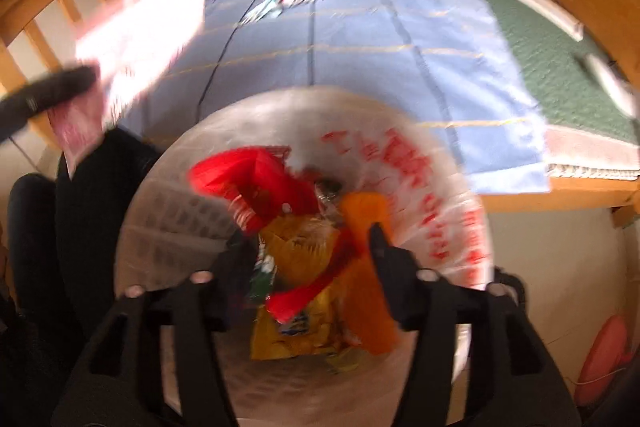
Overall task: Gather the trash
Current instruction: 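Carry the pink bag and red snack bag into the white trash bag and open both tools, then grasp the white printed bag and blue mask with the right tool, set the mask near the left tool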
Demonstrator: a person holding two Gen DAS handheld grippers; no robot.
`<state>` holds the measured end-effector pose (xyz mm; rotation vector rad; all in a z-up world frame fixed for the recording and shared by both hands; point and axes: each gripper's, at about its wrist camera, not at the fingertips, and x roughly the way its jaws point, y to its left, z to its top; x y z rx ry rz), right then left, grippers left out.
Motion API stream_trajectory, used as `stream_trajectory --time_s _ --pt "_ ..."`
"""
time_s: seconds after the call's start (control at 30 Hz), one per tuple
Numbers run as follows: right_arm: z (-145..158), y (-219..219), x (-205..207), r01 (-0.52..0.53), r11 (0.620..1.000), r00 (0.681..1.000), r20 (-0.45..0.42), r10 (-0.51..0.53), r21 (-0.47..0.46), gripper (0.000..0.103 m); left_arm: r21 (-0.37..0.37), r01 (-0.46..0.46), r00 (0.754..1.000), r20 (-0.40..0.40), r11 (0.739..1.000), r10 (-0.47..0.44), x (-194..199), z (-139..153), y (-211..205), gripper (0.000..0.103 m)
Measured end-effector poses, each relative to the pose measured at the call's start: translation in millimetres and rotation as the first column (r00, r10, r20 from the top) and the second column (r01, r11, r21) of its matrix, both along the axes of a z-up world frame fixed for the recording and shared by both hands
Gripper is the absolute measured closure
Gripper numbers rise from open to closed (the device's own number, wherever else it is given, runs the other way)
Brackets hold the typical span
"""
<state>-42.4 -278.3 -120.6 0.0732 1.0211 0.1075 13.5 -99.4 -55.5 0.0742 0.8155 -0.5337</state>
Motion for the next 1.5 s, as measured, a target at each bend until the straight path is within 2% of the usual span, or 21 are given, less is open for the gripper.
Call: stream_trajectory --time_s 0.17,0.2,0.27,0.3,0.33,0.43,0.57,0.73,0.87,0.9,1.0,1.07,1.17,1.27,1.3,1.37,1.47,1.5 --pt "29.8 -44.0 -5.6 0.158 0.978 0.979 0.106 -0.173 0.134 0.038 -0.035 0.081 0.989 -0.120 0.996 -0.085 7.4 -23.2 -9.0 0.061" --pt "35.2 -51.5 -7.3 0.182 0.971 0.971 0.130 -0.203 0.157 0.037 -0.037 0.114 0.983 -0.143 0.993 -0.119 6.5 -29.0 -13.9 0.059" --pt "41.1 -60.2 -9.6 0.210 0.961 0.958 0.161 -0.239 0.180 0.035 -0.032 0.149 0.974 -0.166 0.988 -0.153 5.0 -36.5 -21.1 0.044" --pt "42.6 -63.3 -10.1 0.220 0.957 0.952 0.171 -0.253 0.191 0.033 -0.024 0.164 0.972 -0.167 0.986 -0.166 3.4 -39.3 -25.2 0.029" --pt "43.3 -64.9 -9.8 0.226 0.954 0.949 0.175 -0.262 0.199 0.032 -0.017 0.170 0.973 -0.158 0.985 -0.170 2.4 -40.0 -27.3 0.020" --pt "40.3 -68.7 -6.3 0.241 0.946 0.943 0.178 -0.282 0.218 0.032 -0.005 0.161 0.980 -0.122 0.987 -0.160 3.7 -37.9 -27.7 0.014" --pt "34.8 -66.7 5.3 0.250 0.943 0.943 0.167 -0.289 0.221 0.032 0.013 0.106 0.991 -0.083 0.994 -0.105 16.8 -32.5 -15.8 0.013" --pt "34.2 -55.8 45.5 0.219 0.957 0.958 0.142 -0.247 0.192 0.032 0.015 -0.007 1.000 -0.030 1.000 0.008 59.7 -19.0 24.7 0.010" --pt "47.7 -35.1 97.8 0.161 0.969 0.973 0.132 -0.187 0.187 0.030 0.024 -0.156 0.988 -0.010 0.987 0.157 115.1 -14.9 75.4 0.008" --pt "52.2 -28.0 117.4 0.144 0.969 0.977 0.126 -0.171 0.199 0.026 0.030 -0.206 0.979 -0.007 0.978 0.206 133.4 -16.5 91.3 0.007" --pt "61.3 -3.5 182.1 0.113 0.962 0.984 0.108 -0.143 0.247 0.025 0.067 -0.332 0.942 -0.020 0.941 0.334 184.0 -30.0 135.5 0.007" --pt "65.0 14.8 223.4 0.093 0.964 0.985 0.116 -0.125 0.248 0.025 0.087 -0.389 0.918 -0.041 0.917 0.393 206.6 -42.5 159.8 0.007" --pt "58.7 52.2 299.8 0.059 0.971 0.989 0.119 -0.089 0.232 0.025 0.053 -0.486 0.869 -0.074 0.872 0.489 220.9 -67.5 200.7 0.007" --pt "35.3 79.9 381.7 0.064 0.956 0.992 0.089 -0.093 0.286 0.025 0.102 -0.590 0.774 -0.211 0.801 0.597 228.9 -95.9 228.9 0.007" --pt "23.8 87.1 412.7 0.090 0.955 0.991 0.069 -0.114 0.282 0.025 0.062 -0.598 0.761 -0.268 0.799 0.590 231.6 -98.5 236.2 0.007" --pt "1.5 94.8 461.2 0.160 0.949 0.984 0.036 -0.176 0.271 0.025 0.036 -0.597 0.762 -0.288 0.801 0.580 234.3 -95.2 241.7 0.007" --pt "-39.6 98.9 517.6 0.292 0.925 0.956 -0.035 -0.292 0.242 0.025 0.051 -0.602 0.768 -0.235 0.797 0.595 235.1 -84.8 245.6 0.007" --pt "-55.1 101.8 531.8 0.334 0.921 0.943 -0.060 -0.328 0.202 0.025 0.057 -0.605 0.766 -0.231 0.794 0.600 236.1 -84.2 246.7 0.007"
